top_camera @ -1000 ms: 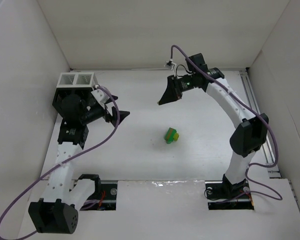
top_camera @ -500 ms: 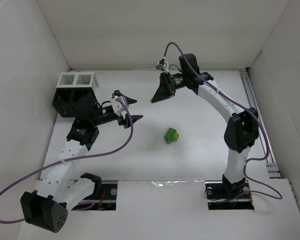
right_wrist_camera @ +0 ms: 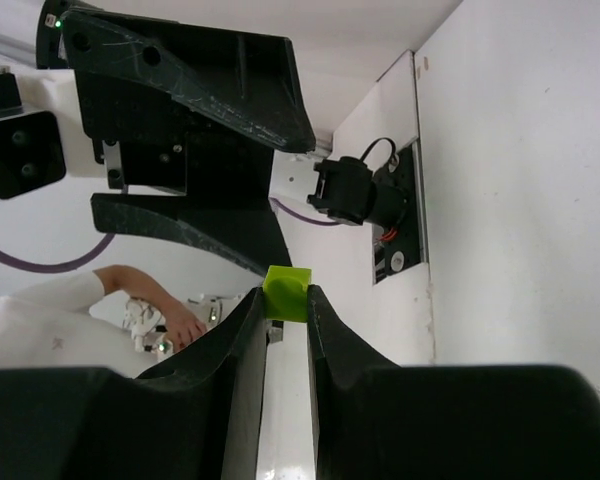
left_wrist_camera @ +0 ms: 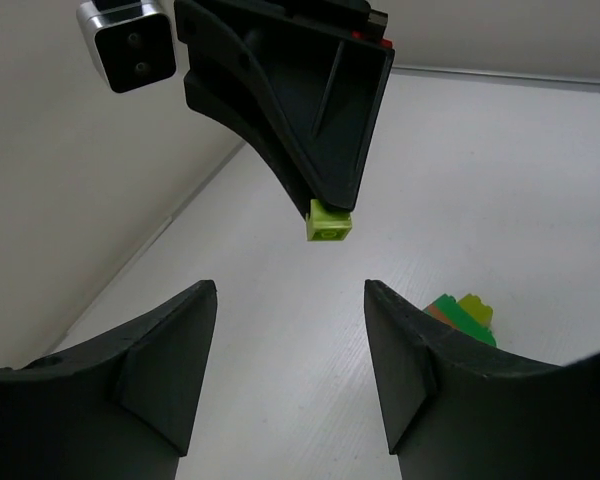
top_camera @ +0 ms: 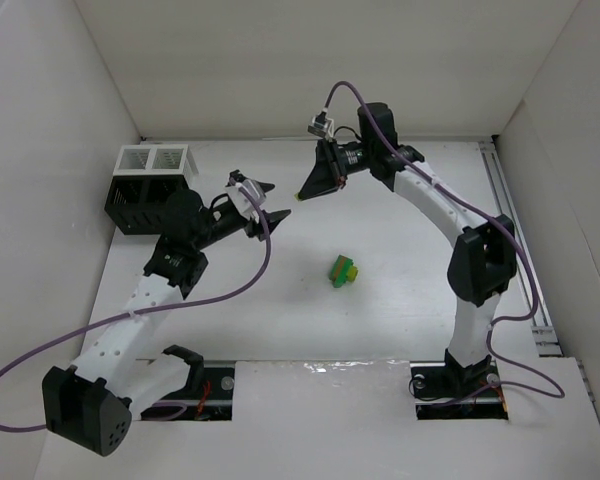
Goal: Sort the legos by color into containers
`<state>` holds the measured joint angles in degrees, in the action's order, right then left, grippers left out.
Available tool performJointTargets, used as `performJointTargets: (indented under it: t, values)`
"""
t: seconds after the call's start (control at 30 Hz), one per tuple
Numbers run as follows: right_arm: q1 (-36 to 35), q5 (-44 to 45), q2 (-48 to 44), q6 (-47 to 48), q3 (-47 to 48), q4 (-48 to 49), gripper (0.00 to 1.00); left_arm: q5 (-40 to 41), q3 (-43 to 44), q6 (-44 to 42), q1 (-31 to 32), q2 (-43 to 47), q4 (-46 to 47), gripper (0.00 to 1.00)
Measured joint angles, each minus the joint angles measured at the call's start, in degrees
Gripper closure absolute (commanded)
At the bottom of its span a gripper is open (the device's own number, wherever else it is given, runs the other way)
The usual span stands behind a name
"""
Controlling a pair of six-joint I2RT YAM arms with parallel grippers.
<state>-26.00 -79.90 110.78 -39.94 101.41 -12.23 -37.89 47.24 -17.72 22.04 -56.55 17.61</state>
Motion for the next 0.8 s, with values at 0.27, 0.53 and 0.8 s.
performJointTargets:
  t: [0.27, 0.53, 0.8]
  values:
    - [-1.49, 3.78, 0.00, -0.59, 0.13, 0.81, 0.87, 0.61, -0.02, 1.73, 0.68, -0.20, 1.03, 0.43]
    - [-2.23, 5.53, 0.37, -0.68, 1.09, 1.01, 0.87, 0.48, -0.31, 3.04, 0.74, -0.20, 2.82, 0.48]
    - [-2.47, 5.99, 0.37, -0.83, 2.05, 1.31, 0.87, 0.46, -1.46, 3.37, 0.74, -0.72, 3.45, 0.49]
